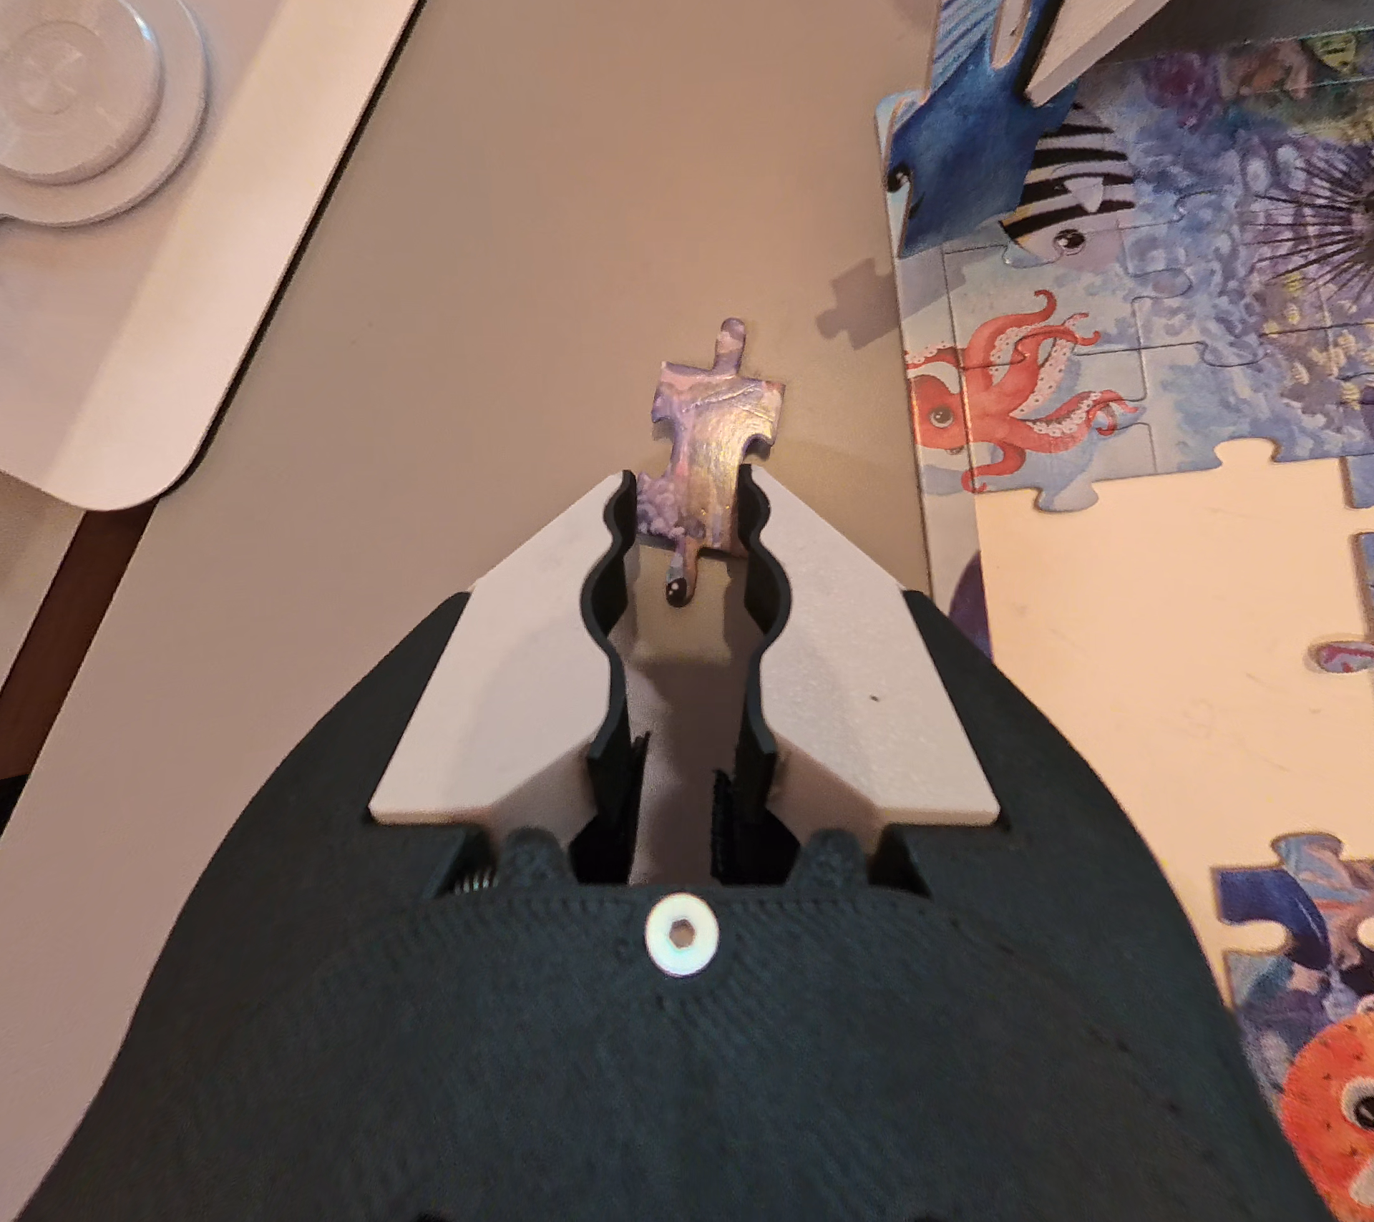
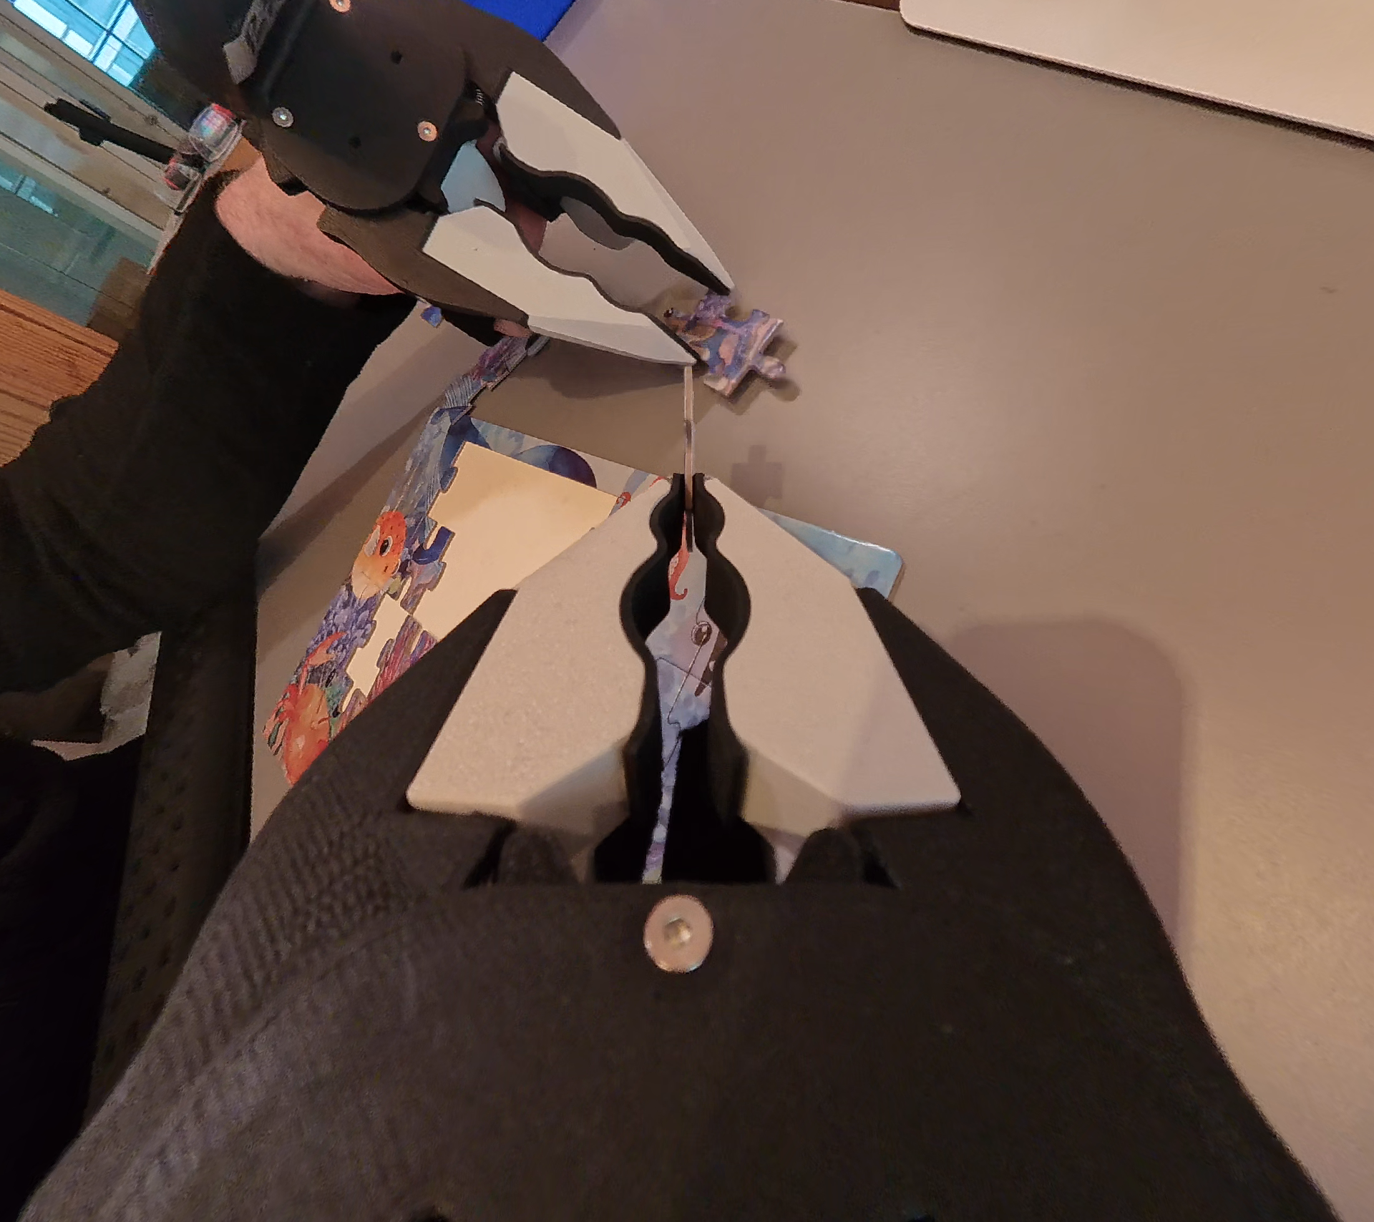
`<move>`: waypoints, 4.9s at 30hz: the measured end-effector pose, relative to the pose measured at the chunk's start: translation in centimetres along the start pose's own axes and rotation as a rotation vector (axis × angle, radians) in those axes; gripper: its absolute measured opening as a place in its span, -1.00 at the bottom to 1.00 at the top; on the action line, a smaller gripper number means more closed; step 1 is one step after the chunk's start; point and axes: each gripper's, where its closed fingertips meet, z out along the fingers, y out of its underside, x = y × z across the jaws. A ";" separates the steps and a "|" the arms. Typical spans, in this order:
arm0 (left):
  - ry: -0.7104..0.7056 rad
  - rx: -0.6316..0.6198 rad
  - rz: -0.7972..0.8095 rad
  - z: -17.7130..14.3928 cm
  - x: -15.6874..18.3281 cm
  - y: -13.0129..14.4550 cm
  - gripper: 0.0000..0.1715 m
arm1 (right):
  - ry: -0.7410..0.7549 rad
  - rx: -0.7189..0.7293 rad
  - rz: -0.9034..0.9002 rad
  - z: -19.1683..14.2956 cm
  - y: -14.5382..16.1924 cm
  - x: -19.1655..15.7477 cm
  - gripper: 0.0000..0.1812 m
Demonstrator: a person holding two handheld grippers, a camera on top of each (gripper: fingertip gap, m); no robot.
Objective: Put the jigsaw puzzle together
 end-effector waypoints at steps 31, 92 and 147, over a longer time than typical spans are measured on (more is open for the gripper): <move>0.263 -0.098 0.178 -6.5 17.3 5.6 -0.48 | -0.012 -0.010 0.004 0.0 0.3 -0.1 -1.00; 0.277 -0.141 0.460 -6.3 16.6 7.0 -0.94 | -0.047 -0.056 -0.003 0.5 1.0 -0.7 -1.00; 0.269 -0.431 1.281 -8.5 15.6 8.2 -0.94 | -0.038 -0.065 -0.014 0.6 1.2 -0.5 -1.00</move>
